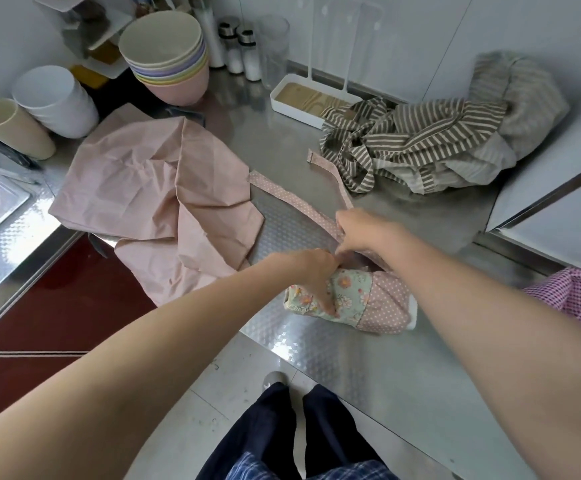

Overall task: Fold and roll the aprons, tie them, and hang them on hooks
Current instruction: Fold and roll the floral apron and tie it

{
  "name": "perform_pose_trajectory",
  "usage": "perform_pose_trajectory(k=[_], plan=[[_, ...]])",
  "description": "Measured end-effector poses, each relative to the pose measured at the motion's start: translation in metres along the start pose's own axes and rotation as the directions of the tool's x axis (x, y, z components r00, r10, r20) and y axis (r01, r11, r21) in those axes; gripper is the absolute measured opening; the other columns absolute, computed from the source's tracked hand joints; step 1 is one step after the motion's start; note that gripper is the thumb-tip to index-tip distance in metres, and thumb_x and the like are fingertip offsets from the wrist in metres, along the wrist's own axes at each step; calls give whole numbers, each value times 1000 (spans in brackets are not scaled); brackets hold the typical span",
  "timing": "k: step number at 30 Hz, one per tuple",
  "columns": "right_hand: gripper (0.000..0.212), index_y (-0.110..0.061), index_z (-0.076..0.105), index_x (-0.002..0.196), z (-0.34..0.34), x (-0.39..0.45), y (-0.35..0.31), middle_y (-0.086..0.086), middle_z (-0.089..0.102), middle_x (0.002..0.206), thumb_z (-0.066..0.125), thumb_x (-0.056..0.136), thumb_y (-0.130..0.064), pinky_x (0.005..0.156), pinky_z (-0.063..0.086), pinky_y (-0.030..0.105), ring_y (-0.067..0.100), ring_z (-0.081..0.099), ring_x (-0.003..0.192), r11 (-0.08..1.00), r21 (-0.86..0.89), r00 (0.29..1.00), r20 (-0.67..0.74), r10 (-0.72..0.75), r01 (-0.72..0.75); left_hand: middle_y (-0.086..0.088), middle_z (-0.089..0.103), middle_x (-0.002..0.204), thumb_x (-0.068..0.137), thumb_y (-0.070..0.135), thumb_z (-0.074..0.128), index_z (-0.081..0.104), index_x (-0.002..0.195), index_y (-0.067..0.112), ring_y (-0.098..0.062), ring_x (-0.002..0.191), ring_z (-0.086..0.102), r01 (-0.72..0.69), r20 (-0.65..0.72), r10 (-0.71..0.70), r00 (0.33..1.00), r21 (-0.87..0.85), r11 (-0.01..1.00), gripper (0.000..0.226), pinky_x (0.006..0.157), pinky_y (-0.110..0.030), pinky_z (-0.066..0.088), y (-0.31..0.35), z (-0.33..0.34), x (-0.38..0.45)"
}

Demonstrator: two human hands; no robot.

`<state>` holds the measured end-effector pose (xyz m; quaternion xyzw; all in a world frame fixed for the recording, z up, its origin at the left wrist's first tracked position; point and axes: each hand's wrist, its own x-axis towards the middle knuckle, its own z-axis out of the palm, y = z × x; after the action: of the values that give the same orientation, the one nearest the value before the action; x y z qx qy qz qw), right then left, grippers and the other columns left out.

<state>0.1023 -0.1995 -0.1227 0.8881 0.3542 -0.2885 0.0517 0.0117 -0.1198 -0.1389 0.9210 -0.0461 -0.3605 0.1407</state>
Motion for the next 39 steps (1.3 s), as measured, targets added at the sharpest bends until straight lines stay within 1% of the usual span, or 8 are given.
perform_pose_trajectory(k=[6,8,11,18,23,27,30,39], plan=[[33,4,51,124,12,-1,-7,21,53,128,47,92,-2,91,45,37,35,54,116,986,-48,983,85,164,-160,-4,55,126,67,42,80,35,136,15,-24,110,54,-19,-18,18,1000,-60,998,87,85,-28,42,1,-5,-6],[17,9,59,93,-1,-3,-15,22,65,104,45,92,-2,73,47,32,32,63,90,984,82,987,41,157,-160,-4,54,126,67,44,80,35,136,14,-24,109,54,-6,-16,5,1000,-79,997,88,83,-27,41,0,-3,-9],[35,-2,45,59,-29,-2,-22,10,66,59,44,94,-4,42,43,21,18,62,46,912,364,981,13,195,-186,-7,55,125,67,46,79,36,133,13,-25,106,55,34,-2,-34,999,-107,994,85,83,-30,44,-3,-5,-12],[23,2,59,64,-86,-22,-19,19,61,66,47,82,7,54,51,27,27,60,59,531,847,971,-122,205,-6,-7,54,128,77,49,68,29,138,15,-29,118,50,96,-277,-30,960,229,969,80,99,-45,34,5,-45,-29],[33,-6,47,57,-126,-49,-29,10,52,56,42,89,-4,40,28,20,16,43,44,254,941,938,-277,208,222,-9,57,120,77,51,67,25,141,13,-31,112,55,274,-424,-277,862,-70,959,85,93,-43,40,-2,-84,-39],[24,-8,49,70,-127,-74,-29,8,54,57,46,93,-8,33,27,16,10,46,36,116,958,956,-273,109,261,-8,56,127,71,47,75,31,140,13,-28,116,54,199,-467,-363,806,-364,910,89,95,-35,43,-18,-110,-53],[15,-9,57,96,-117,-82,-19,6,57,53,56,93,-24,32,32,15,10,47,36,-40,972,972,-227,66,230,-11,58,124,75,36,75,47,129,7,-27,113,56,37,-491,-382,783,-576,816,68,89,-28,44,-28,-126,-64],[52,-7,54,75,-84,-77,5,5,51,59,41,93,-54,40,35,19,14,46,47,-154,988,998,0,60,9,-11,63,112,79,25,73,51,116,11,-21,83,63,-248,-357,-480,801,-929,276,45,74,-35,52,-60,-147,-88]])
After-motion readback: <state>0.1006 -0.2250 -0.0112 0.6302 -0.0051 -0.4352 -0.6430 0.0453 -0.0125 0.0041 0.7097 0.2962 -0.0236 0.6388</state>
